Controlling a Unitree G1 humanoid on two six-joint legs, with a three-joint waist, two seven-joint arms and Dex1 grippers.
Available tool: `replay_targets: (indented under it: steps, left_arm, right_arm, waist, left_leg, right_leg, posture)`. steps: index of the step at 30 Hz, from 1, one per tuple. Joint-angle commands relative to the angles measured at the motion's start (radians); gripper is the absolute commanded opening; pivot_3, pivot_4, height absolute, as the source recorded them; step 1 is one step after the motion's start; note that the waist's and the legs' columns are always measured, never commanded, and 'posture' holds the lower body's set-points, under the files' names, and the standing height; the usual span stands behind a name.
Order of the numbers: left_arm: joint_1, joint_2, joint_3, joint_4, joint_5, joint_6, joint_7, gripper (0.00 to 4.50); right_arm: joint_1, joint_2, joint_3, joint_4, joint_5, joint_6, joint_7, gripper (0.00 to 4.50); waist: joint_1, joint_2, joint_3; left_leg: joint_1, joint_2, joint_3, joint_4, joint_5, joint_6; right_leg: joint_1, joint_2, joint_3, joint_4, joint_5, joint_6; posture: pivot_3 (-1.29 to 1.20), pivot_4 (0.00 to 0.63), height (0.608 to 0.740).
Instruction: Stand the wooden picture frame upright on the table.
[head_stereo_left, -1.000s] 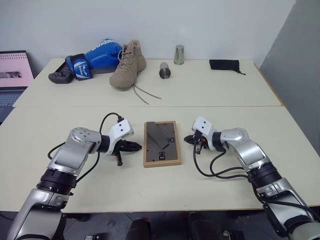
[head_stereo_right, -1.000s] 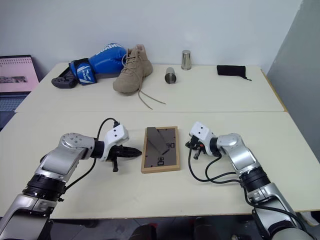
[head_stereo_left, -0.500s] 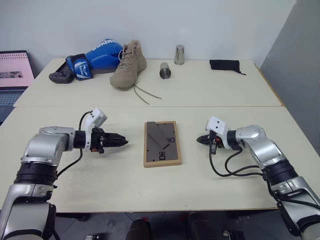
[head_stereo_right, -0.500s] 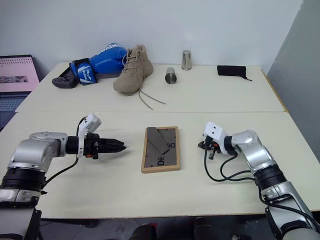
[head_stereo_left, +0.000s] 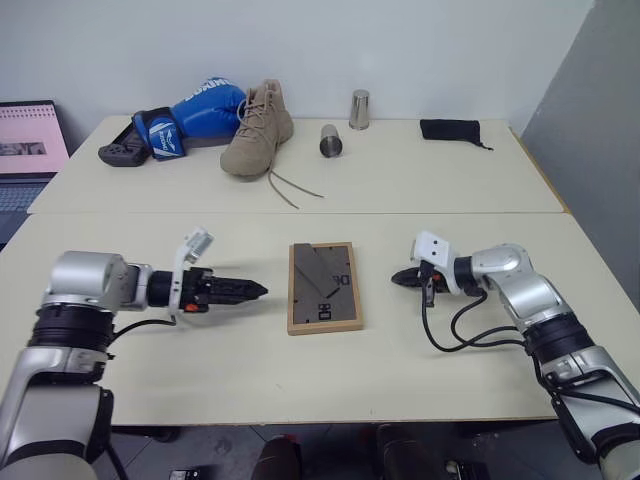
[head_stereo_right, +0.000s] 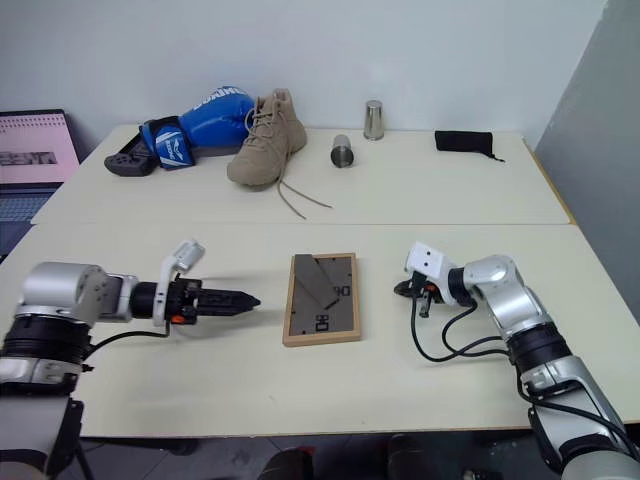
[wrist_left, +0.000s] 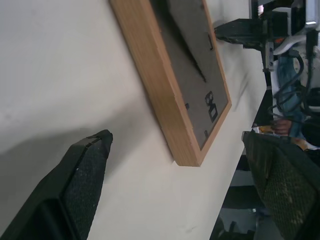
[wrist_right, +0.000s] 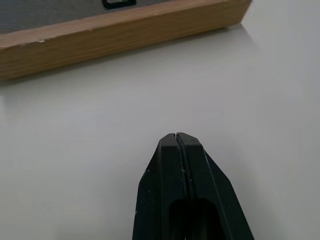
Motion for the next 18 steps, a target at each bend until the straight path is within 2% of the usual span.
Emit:
replay_targets:
  steps: [1,6,13,18]
  left_arm:
    - [-0.036,-0.036,0.002,0.022,-0.025,0.082,0.055,4.44]
    - [-0.048,-0.105,-0.002,0.040,-0.013,0.044,0.124,4.44]
    - [-0.030,-0.137,-0.023,-0.026,-0.048,0.049,0.127,4.44]
    - [-0.021,-0.136,-0.026,-0.063,-0.073,0.053,0.114,4.44]
  right_arm:
    - [0.005,0.016,0.002,-0.074,0.002,0.027,-0.008,0.00]
    - [0.008,0.078,0.027,-0.112,-0.004,0.065,-0.033,0.00]
    - [-0.020,0.182,0.060,-0.111,-0.015,0.096,-0.087,0.00]
    - [-0.030,0.212,0.062,-0.088,-0.025,0.098,-0.107,0.00]
  waist:
    - [0.000,0.000,0.000]
    - [0.002,0.000,0.000]
    - [0.018,0.001,0.000]
    - [0.024,0.001,0.000]
  left_leg:
    - [0.000,0.000,0.000,0.000,0.000,0.000]
    - [0.001,0.000,0.000,0.000,0.000,0.000]
    - [0.001,-0.001,0.000,0.001,0.000,0.000]
    - [0.001,-0.001,0.000,0.000,0.000,0.000]
  right_leg:
    - [0.000,0.000,0.000,0.000,0.000,0.000]
    - [0.001,0.000,0.000,0.001,0.000,0.000]
    - [0.001,-0.001,0.000,0.000,0.000,0.000]
    - [0.001,-0.001,0.000,0.000,0.000,0.000]
  posture:
    - [0.00,0.150,0.740]
    - [0.00,0.150,0.740]
    - [0.00,0.150,0.740]
    - [0.00,0.150,0.740]
